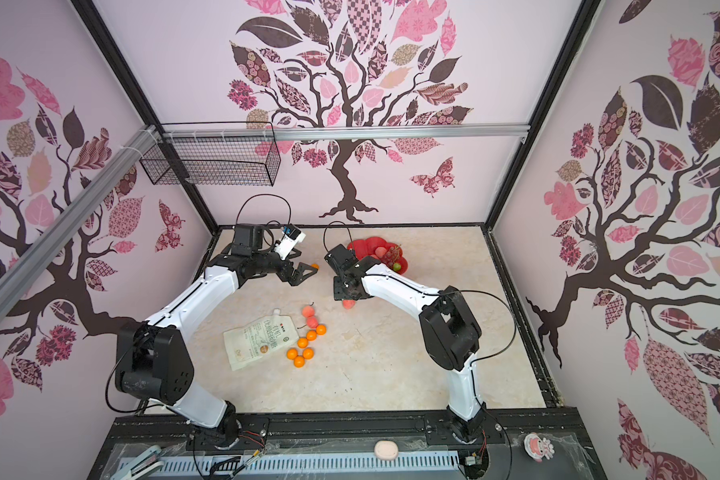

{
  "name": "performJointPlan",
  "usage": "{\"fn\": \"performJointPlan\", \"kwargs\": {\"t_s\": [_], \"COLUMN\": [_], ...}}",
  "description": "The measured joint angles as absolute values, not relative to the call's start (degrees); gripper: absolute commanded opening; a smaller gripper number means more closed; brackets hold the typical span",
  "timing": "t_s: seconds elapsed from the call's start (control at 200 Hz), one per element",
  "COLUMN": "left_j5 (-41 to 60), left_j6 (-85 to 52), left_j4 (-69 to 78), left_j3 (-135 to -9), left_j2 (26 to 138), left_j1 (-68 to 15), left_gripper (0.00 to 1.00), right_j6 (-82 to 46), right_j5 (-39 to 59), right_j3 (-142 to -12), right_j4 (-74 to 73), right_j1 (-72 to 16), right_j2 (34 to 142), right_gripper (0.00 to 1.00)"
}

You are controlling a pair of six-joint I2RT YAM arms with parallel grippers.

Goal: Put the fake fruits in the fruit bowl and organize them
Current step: 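Move the right gripper back over a peach beside the bowl, then lower the right gripper and close it on the peach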

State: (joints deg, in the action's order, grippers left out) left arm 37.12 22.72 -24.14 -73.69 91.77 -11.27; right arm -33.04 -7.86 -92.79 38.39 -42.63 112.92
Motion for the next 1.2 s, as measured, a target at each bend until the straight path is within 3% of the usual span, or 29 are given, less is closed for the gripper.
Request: {"fn": "performJointPlan", "kwargs": {"t_s": [1.2], "left_j5": [48.34], "left_j6": [20.60], "left_j4": [-26.20], "left_j3": [-74.83], "left_j2": [95.70], "left_j1": [-9.19], "left_gripper": [0.98], "right_j6": [-31.90], "right_j5": [-11.16], "right_j3": [-103.42], "right_j4": [43.97], "right_j1": [-42.63], "right_j2": [128.70], "right_gripper": [0.57]}}
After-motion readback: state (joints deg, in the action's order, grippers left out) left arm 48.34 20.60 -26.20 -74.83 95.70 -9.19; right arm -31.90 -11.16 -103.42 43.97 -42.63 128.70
